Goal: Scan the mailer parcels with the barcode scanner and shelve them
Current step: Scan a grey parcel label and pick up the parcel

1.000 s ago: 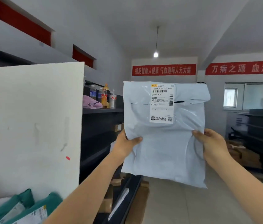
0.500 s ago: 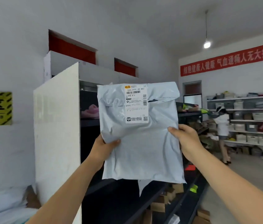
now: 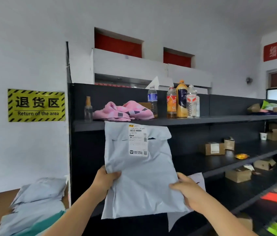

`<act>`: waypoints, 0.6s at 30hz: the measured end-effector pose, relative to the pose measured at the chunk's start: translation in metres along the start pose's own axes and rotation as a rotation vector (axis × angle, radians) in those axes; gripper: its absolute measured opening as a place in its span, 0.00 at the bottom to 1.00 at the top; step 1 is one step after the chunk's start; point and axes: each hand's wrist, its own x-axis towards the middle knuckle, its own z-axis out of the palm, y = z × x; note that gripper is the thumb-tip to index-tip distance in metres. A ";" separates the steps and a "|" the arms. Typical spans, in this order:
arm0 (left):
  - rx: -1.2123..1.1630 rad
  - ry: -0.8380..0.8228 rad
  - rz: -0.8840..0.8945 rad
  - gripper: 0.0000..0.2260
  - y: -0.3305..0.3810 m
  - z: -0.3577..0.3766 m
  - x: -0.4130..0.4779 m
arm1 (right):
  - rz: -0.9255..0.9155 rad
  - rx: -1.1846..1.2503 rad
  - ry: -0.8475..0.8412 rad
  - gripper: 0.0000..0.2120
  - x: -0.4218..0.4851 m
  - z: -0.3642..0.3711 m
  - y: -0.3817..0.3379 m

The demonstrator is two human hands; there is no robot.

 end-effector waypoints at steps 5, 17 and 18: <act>0.096 0.045 -0.065 0.11 -0.032 -0.007 0.052 | 0.056 -0.144 -0.018 0.15 0.084 0.012 0.018; 0.581 0.441 -0.058 0.20 -0.051 -0.033 0.151 | -0.024 -0.358 -0.014 0.17 0.240 0.066 0.042; 0.630 0.439 -0.046 0.15 -0.053 -0.034 0.150 | -0.061 -0.419 -0.008 0.20 0.243 0.066 0.047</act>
